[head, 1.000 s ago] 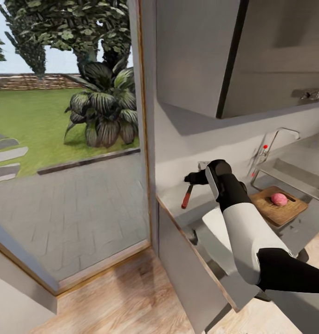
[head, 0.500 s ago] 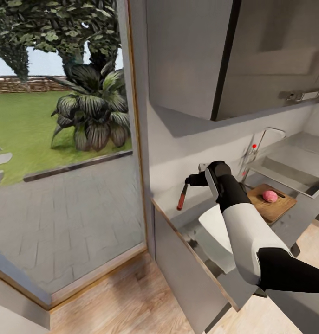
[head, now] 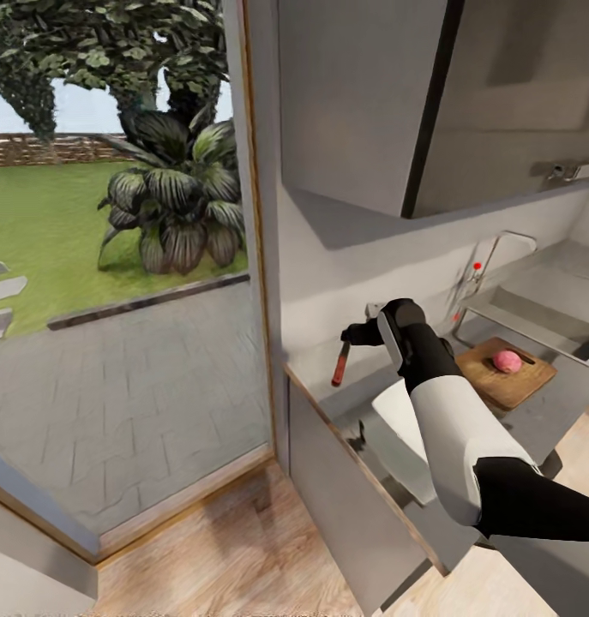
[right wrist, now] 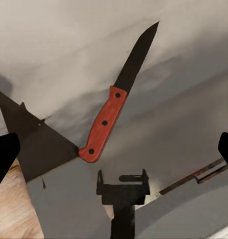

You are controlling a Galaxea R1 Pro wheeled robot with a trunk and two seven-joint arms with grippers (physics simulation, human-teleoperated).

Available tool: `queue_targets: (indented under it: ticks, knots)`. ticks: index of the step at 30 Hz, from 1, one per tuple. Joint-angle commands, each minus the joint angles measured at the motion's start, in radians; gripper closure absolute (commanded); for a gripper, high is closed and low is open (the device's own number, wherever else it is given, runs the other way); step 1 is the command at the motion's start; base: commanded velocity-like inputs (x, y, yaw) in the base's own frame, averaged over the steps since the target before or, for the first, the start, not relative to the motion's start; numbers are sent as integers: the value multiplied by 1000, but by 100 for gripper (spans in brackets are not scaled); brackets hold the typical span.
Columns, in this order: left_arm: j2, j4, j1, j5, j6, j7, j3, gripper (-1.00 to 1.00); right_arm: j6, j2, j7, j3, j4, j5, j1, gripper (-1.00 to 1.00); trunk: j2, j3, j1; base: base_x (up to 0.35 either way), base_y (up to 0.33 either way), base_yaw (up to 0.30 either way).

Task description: In the kitchen, take the Vidalia onion out of the sink, dice it on the chopping board with the paring knife, put the diced onion into the bowl on the countertop, then place both the paring knife and the chopping board into the sink.

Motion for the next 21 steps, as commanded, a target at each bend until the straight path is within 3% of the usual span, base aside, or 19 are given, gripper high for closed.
queue_targets:
  ticks: [1,9,21]
  knots:
    - [0,-2,0,6,-1,0,-2,-100,4,1,5,-4,-1,9,-1,-100,-2,-3,1,0,0,72]
    - [0,-2,1,6,-2,0,-2,-100,4,0,5,-5,13,9,-1,-100,-2,-16,1,109,85,72]
    - [0,7,1,6,-1,0,-2,-100,2,0,5,-6,28,8,-1,-100,-2,-33,1,13,10,64]
